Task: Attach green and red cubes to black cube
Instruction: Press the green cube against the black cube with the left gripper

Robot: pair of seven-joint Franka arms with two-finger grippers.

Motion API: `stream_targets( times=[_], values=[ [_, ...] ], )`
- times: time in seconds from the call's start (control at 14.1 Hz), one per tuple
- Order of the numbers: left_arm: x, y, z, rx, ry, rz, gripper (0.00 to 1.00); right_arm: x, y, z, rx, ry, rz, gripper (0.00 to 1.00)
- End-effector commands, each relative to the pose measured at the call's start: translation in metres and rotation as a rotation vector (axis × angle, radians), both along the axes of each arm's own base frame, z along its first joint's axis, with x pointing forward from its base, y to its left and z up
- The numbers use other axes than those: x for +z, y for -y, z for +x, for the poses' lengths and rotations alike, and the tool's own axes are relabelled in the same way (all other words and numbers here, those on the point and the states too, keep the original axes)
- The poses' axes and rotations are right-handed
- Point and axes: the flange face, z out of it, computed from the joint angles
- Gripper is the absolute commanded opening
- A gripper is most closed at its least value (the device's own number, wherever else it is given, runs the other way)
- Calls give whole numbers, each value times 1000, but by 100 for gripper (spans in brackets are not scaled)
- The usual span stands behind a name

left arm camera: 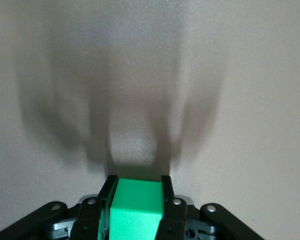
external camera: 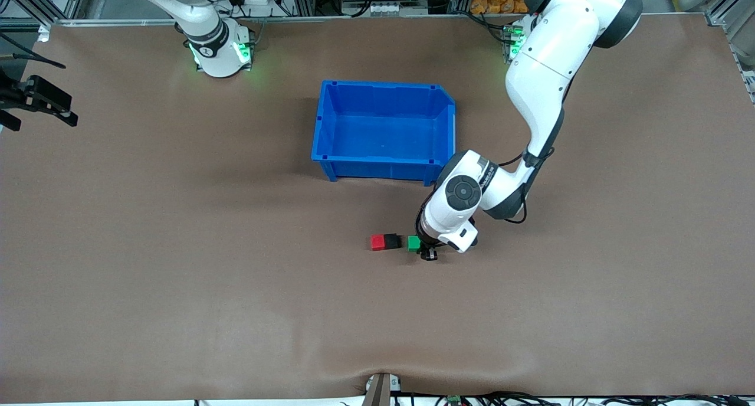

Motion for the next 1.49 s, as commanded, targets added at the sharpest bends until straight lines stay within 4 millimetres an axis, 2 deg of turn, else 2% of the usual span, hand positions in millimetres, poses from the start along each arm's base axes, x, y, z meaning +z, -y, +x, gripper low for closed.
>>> stream_targets(
  times=[0.0, 0.43, 0.78, 1.07, 1.42],
  values=[
    [-4, 8, 2, 30, -1, 11, 0, 7, 4, 1, 13, 1, -18, 100],
    [-2, 23, -7, 38, -5, 5, 0, 9, 9, 1, 1, 6, -15, 100],
    [3, 26, -3, 49, 9, -6, 0, 9, 10, 1, -2, 4, -13, 100],
    [-3, 28, -1, 49, 12, -10, 0, 8, 16, 1, -14, 3, -12, 100],
    [-2, 38, -8, 27, 17, -7, 0, 7, 17, 1, -16, 1, -12, 100]
  ],
)
